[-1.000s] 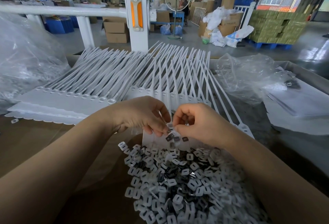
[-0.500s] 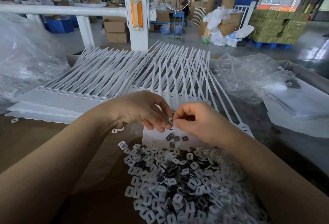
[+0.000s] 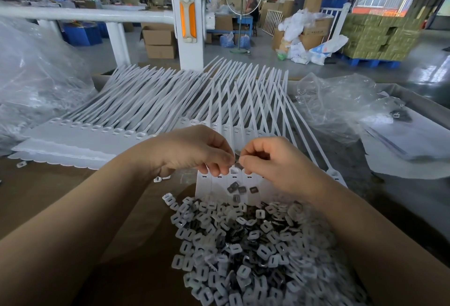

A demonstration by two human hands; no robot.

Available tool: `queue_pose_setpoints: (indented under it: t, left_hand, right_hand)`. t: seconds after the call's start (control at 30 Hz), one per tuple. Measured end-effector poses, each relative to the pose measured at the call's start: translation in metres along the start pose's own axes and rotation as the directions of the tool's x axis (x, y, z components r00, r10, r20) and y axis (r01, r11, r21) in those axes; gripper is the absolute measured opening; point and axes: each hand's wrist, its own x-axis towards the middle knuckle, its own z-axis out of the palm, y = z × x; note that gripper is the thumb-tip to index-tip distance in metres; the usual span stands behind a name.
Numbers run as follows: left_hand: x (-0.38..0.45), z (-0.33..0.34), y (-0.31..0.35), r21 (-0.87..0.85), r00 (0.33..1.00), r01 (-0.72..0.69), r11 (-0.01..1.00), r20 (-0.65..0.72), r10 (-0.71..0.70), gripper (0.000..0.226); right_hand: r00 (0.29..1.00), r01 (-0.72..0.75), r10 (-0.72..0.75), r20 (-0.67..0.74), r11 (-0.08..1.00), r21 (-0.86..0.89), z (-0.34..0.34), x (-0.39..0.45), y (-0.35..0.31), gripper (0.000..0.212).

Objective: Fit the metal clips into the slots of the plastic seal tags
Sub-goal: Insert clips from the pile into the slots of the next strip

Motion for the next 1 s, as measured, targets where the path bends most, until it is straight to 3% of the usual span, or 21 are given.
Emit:
queue_pose_setpoints:
  t: [0.23, 0.47, 0.6, 0.83, 1.0]
  left_hand:
    - [-0.003, 0.001, 0.001, -0.124, 1.000, -0.019, 0.992, 0.007, 0.020, 0.006]
    - [-0.001, 0.004, 0.001, -0.113, 1.000, -0.011, 0.994, 0.001, 0.011, 0.011]
    - [0.000, -0.003, -0.001, 0.019, 0.997, 0.019, 1.000, -0.070, -0.018, 0.016]
    - [0.006, 0.001, -0.009, 0.291, 0.986, 0.127, 0.948, -0.138, -0.090, 0.017]
    - [0.012, 0.002, -0.013, 0.374, 0.984, 0.154, 0.915, -0.144, -0.107, 0.019]
  right_hand:
    - [1.000, -0.013, 0.012, 0.016, 0.998, 0.060, 0.000, -0.001, -0.001, 0.013]
    - [0.999, 0.004, -0.005, 0.032, 0.999, 0.047, 0.002, 0.001, -0.001, 0.015]
    - [0.999, -0.035, 0.035, -0.015, 0.999, 0.007, 0.003, 0.003, 0.003, 0.012]
    - [0.993, -0.113, 0.115, 0.039, 0.992, -0.056, 0.006, 0.004, 0.007, 0.011]
    - [0.991, -0.123, 0.126, 0.040, 0.991, -0.060, 0.006, 0.004, 0.007, 0.011]
